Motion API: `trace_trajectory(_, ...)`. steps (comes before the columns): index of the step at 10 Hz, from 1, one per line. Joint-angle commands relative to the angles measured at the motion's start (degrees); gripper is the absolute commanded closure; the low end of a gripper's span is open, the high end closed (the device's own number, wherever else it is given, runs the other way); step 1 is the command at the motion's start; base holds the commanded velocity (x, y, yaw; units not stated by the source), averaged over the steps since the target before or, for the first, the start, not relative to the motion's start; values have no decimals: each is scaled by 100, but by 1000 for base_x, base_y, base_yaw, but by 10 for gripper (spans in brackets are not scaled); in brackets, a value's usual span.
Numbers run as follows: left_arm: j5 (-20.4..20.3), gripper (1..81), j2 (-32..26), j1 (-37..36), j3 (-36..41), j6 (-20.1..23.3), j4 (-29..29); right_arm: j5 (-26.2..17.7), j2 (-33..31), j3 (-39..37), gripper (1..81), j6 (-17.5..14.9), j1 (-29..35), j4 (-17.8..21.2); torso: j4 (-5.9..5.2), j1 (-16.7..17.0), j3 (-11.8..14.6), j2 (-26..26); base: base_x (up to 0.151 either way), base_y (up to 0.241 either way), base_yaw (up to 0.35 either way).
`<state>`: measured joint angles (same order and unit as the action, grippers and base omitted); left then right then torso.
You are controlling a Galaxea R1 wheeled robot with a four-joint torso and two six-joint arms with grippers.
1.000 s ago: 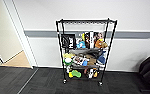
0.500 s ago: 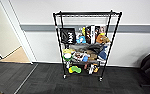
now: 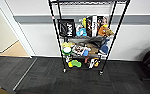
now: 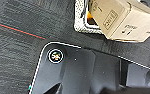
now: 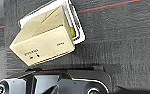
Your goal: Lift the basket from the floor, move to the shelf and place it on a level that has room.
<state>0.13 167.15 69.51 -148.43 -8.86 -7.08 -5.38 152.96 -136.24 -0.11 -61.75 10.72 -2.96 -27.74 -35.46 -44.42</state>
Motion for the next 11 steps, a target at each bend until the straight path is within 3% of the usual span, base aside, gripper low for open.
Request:
trace_trajectory(1, 338, 10, -58, -319, -2, 16, -215, -517, -149, -15, 10, 11, 562, 168, 0, -347, -500, -538, 0, 0, 0)
trace_trajectory(2, 329, 10, -58, -328, -2, 16, -302, -587, -149, -41, 10, 11, 614, 185, 0, -487, -574, -755, 0, 0, 0)
trace_trajectory(3, 338, 10, -49, -363, -2, 16, -390, -605, -140, -42, 10, 11, 649, 177, 0, -612, -352, -947, 0, 0, 0)
trace_trajectory(8, 338, 10, 153, -398, -318, 16, -742, -1150, -113, -112, 10, -15, 878, 115, 0, -1141, -523, -1769, 0, 0, 0)
trace_trajectory(11, 365, 10, 188, -459, -397, 7, -909, -1211, -140, -86, 10, -77, 966, 106, 0, -1506, -524, -2348, 0, 0, 0)
